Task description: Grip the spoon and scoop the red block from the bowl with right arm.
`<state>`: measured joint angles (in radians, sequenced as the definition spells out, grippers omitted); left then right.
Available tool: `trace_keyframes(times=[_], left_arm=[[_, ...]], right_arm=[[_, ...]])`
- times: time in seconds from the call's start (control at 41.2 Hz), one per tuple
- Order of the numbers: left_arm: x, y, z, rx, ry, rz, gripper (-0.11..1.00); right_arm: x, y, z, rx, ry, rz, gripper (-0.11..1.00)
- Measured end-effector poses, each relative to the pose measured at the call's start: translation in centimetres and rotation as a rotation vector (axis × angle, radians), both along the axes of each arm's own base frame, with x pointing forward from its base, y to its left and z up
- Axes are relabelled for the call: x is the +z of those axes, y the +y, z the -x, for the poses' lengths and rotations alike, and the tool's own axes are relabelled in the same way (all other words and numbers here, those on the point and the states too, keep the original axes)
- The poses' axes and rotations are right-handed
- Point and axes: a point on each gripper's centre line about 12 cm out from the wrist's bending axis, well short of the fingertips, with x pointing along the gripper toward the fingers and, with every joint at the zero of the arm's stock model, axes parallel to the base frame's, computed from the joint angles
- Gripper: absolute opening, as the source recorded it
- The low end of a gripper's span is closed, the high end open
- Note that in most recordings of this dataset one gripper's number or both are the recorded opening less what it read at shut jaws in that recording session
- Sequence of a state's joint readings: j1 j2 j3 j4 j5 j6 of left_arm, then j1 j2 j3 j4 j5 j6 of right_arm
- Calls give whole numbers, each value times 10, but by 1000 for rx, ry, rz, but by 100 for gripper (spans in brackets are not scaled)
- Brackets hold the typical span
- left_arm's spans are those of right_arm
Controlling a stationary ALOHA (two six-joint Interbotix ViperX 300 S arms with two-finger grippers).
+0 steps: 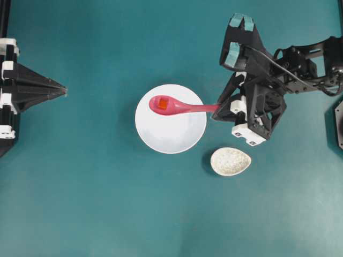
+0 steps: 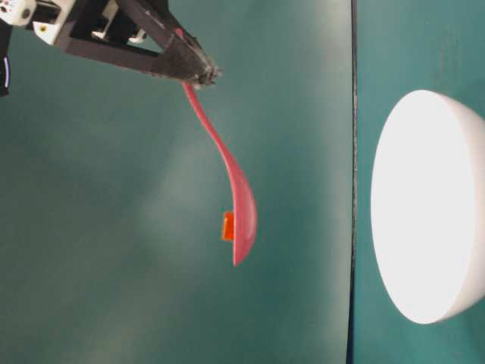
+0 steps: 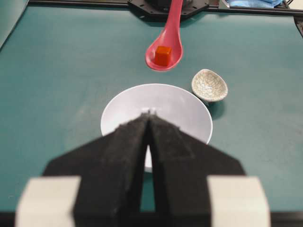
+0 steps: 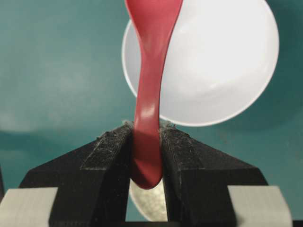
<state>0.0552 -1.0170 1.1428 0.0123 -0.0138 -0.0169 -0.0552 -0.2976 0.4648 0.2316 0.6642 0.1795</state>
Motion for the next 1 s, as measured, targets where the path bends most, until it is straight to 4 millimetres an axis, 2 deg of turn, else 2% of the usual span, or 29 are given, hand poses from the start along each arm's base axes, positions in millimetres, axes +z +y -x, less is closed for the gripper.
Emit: trace_keyframes(times=[0.218,0.995], left_arm=[[2,0,2,0,-14,-1,0],[3,0,3,0,-18,-1,0]], right_arm=[[7,0,1,7,4,2,24],[8,0,2,10,5,9,24]])
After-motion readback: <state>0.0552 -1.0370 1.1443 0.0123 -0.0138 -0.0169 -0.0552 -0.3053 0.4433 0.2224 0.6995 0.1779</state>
